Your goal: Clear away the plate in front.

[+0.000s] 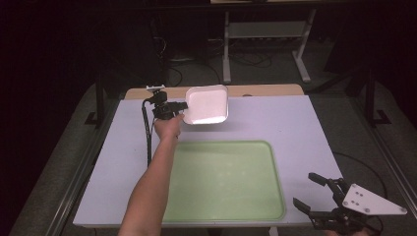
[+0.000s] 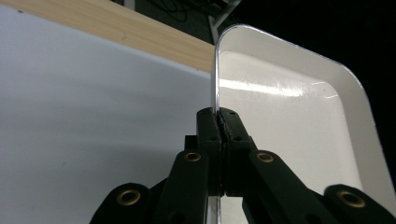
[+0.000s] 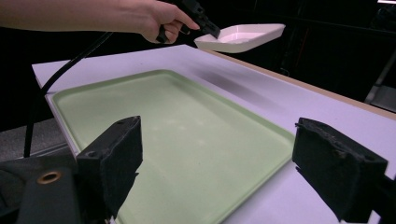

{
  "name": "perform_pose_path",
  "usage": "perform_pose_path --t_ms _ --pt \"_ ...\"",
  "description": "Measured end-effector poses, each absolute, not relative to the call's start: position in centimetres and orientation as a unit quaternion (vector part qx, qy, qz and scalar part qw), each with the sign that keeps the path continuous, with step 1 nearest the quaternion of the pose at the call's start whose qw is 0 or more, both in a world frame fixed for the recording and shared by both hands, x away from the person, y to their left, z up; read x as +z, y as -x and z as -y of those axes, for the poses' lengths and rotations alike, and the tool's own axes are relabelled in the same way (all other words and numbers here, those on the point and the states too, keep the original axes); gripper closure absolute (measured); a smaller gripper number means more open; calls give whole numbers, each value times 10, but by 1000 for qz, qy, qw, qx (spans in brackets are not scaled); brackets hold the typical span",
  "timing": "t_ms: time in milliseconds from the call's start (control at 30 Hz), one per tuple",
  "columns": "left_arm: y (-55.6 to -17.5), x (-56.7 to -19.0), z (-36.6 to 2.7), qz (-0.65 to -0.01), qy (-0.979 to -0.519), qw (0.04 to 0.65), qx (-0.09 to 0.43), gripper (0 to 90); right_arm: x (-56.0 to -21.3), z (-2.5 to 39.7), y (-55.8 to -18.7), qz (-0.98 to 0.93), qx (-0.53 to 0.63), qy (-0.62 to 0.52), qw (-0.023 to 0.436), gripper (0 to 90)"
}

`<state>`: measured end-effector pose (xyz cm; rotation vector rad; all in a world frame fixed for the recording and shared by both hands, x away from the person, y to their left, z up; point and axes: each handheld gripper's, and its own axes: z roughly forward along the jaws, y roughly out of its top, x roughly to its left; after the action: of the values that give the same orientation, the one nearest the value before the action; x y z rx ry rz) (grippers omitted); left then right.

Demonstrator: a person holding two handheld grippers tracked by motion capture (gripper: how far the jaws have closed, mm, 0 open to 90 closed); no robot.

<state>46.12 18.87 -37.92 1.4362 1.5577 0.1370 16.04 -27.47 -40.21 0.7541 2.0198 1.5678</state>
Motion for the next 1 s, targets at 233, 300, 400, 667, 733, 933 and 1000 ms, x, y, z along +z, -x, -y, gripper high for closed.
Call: perform_pose_path --t_ms 233,300,400,667,733,933,1000 --pt "-450 -369 -194 -632 -590 498 62 886 -403 272 -161 -738 569 -276 236 143" --pt "-446 -366 -195 -626 -593 502 64 886 -403 271 -161 -740 566 -276 235 143" --pt "-439 -363 -197 -622 -595 505 63 886 -403 271 -160 -740 567 -276 235 143" --pt "-424 -362 -204 -620 -593 509 66 887 -403 268 -157 -743 563 -270 240 143" --pt "-421 -364 -205 -617 -598 508 64 887 -402 267 -158 -744 562 -269 240 143" --pt "-409 -375 -210 -619 -601 502 62 887 -402 263 -158 -751 556 -262 241 143" --pt "-405 -378 -213 -622 -599 502 60 887 -403 263 -158 -752 555 -261 242 142"
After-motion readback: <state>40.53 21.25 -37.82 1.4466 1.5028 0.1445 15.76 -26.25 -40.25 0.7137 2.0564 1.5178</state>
